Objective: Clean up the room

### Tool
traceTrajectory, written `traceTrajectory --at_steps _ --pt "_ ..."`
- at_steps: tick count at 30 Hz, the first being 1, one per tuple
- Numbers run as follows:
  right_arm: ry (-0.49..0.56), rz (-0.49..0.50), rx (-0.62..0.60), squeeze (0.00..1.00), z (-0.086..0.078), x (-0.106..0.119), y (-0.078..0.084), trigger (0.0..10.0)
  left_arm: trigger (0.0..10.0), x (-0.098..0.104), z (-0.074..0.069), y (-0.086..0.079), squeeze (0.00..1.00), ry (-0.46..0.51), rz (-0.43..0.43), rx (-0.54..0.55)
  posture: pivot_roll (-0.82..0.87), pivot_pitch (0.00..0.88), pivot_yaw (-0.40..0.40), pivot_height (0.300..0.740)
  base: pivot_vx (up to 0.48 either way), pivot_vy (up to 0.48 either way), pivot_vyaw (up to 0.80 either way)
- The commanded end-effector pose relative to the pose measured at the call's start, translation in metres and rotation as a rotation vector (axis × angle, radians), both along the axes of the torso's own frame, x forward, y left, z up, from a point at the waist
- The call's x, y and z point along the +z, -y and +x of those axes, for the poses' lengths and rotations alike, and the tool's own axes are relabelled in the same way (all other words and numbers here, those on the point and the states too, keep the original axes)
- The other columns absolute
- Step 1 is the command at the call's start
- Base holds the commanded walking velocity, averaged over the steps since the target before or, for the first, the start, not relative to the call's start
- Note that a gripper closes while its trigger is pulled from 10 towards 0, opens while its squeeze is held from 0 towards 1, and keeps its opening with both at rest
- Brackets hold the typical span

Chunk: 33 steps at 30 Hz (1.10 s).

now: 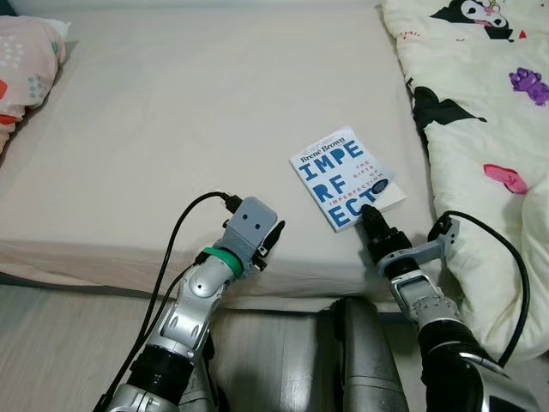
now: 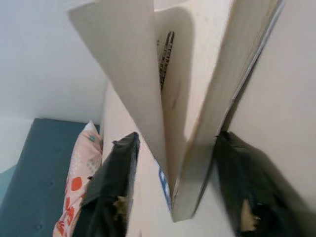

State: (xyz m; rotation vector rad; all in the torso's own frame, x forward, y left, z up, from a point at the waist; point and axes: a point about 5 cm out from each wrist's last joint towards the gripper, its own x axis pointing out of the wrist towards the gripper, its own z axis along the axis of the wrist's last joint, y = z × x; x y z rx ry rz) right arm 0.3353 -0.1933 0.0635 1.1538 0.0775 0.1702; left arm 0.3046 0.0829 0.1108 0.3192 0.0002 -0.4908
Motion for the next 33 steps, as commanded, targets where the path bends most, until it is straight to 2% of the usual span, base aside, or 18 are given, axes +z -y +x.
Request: traceTrajectory --at_steps 1,2,3,4,5,9,12,16,19,21,22,25,26,27,28,33 --pt "-0.031 0.021 0.012 1.00 0.000 -0.003 -0.005 10.0 10.0 -0.005 -0.003 -0.002 0.00 -0.021 0.015 -0.002 0.00 0.115 0.129 0.530 0.000 0.000 0.00" --pt "-0.070 0.004 0.022 0.00 0.003 -0.003 -0.007 10.0 10.0 -0.005 -0.004 -0.003 0.00 -0.022 0.016 0.000 0.00 0.119 0.128 0.530 0.000 0.000 0.00" --pt "-0.070 0.004 0.022 0.00 0.003 -0.003 -0.007 10.0 10.0 -0.005 -0.004 -0.003 0.00 -0.022 0.016 0.000 0.00 0.119 0.128 0.530 0.000 0.000 0.00" --pt "-0.135 -0.014 0.021 0.00 0.006 -0.004 -0.010 10.0 10.0 -0.005 -0.005 -0.005 0.00 -0.024 0.018 0.004 0.02 0.128 0.128 0.530 0.000 0.000 0.00" --pt "-0.135 -0.014 0.021 0.00 0.006 -0.004 -0.010 10.0 10.0 -0.005 -0.005 -0.005 0.00 -0.024 0.018 0.004 0.02 0.128 0.128 0.530 0.000 0.000 0.00" --pt "-0.246 -0.054 0.017 0.00 0.019 0.004 -0.022 10.0 10.0 -0.007 -0.010 -0.011 0.00 -0.033 0.027 0.016 0.03 0.145 0.126 0.530 0.000 0.000 0.00" --pt "-0.272 -0.064 0.014 0.00 0.020 0.004 -0.023 10.0 10.0 -0.007 -0.011 -0.011 0.00 -0.033 0.028 0.017 0.03 0.147 0.126 0.530 0.000 0.000 0.00" --pt "-0.358 -0.108 -0.003 0.00 0.020 0.001 -0.025 10.0 10.0 -0.007 -0.013 -0.012 0.00 -0.036 0.030 0.017 0.04 0.153 0.125 0.530 0.000 0.000 0.00" --pt "-0.365 -0.110 -0.003 0.00 0.021 0.001 -0.026 10.0 10.0 -0.007 -0.013 -0.012 0.00 -0.037 0.030 0.017 0.04 0.153 0.125 0.530 0.000 0.000 0.00" --pt "-0.190 -0.080 0.020 0.00 0.034 0.025 -0.031 10.0 10.0 -0.007 -0.014 -0.012 0.00 -0.038 0.033 0.019 0.06 0.164 0.125 0.530 0.000 0.000 0.00" --pt "-0.095 -0.058 0.032 0.00 0.039 0.037 -0.032 8.2 10.0 -0.006 -0.014 -0.012 0.00 -0.038 0.034 0.021 0.07 0.162 0.123 0.530 0.000 0.000 0.00" --pt "-0.037 -0.045 0.039 0.00 0.041 0.045 -0.032 8.2 10.0 -0.006 -0.014 -0.012 0.00 -0.038 0.035 0.022 0.07 0.162 0.123 0.530 0.000 0.000 0.00" --pt "-0.012 -0.037 0.030 0.00 0.042 0.047 -0.031 2.6 10.0 -0.006 -0.014 -0.013 0.00 -0.038 0.036 0.024 0.07 0.161 0.121 0.530 0.000 0.000 0.00" --pt "-0.012 -0.037 0.030 0.00 0.042 0.047 -0.031 2.6 10.0 -0.006 -0.014 -0.013 0.00 -0.038 0.036 0.024 0.07 0.161 0.121 0.530 0.000 0.000 0.00" --pt "0.026 -0.016 0.028 0.00 0.042 0.049 -0.029 0.0 10.0 -0.005 -0.014 -0.013 0.00 -0.038 0.036 0.027 0.07 0.158 0.120 0.530 0.000 0.000 0.00" --pt "0.071 0.009 0.030 0.00 0.040 0.049 -0.027 0.0 10.0 -0.005 -0.013 -0.013 0.00 -0.038 0.037 0.030 0.07 0.155 0.120 0.530 0.000 0.000 0.00"
